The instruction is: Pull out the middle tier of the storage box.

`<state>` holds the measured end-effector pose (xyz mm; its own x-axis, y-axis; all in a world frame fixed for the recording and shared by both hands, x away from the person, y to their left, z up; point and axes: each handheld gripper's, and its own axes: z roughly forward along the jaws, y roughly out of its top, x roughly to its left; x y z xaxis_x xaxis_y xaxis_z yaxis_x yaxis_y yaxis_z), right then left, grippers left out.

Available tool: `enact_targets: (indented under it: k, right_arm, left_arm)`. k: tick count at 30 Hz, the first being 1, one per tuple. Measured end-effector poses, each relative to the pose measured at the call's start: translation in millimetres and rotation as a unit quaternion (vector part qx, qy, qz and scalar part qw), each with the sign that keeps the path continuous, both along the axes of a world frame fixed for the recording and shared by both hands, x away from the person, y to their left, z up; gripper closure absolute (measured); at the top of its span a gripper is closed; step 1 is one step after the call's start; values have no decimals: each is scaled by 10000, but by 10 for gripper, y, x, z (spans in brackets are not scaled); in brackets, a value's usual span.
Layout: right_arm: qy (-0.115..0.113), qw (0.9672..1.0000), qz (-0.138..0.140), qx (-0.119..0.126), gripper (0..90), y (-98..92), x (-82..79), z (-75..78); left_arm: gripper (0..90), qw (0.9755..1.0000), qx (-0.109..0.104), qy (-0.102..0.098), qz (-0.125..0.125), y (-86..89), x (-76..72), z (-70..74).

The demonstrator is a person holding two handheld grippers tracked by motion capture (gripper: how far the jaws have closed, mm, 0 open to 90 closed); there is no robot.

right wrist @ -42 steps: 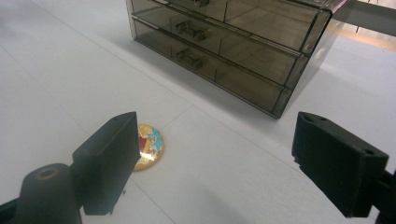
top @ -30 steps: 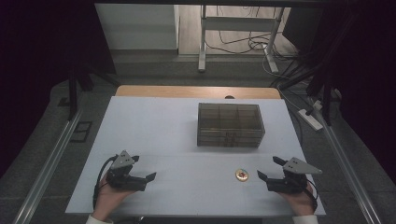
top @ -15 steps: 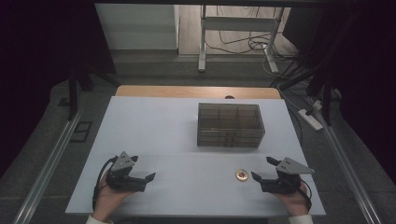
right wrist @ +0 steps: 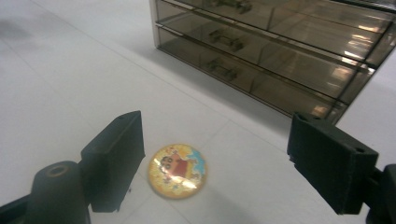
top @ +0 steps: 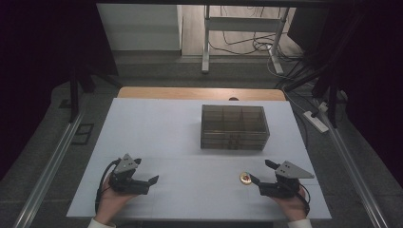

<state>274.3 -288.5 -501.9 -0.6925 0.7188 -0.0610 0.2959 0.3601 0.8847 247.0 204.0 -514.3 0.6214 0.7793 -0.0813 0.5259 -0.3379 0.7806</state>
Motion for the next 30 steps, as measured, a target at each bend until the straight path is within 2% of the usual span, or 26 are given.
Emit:
enact_targets:
  k: [12,13,14,25,30]
  right_arm:
    - [-12,9998,202,-51,191,181,-40,-4]
    - [-12,9998,202,-51,191,181,-40,-4]
    - [-11,9997,241,-84,191,204,-45,-13]
    - [-40,9990,406,-203,192,339,-82,-16]
    - [-47,9989,401,-232,193,357,-91,-22]
  left_arm:
    - [67,10000,-8,-12,-8,18,-9,16]
    - [67,10000,-46,6,-14,18,-8,13]
    - [67,9998,-192,39,-79,21,-6,18]
    - [70,9999,-110,-25,-86,5,-22,34]
    - [70,9999,-84,5,-107,-12,-16,18]
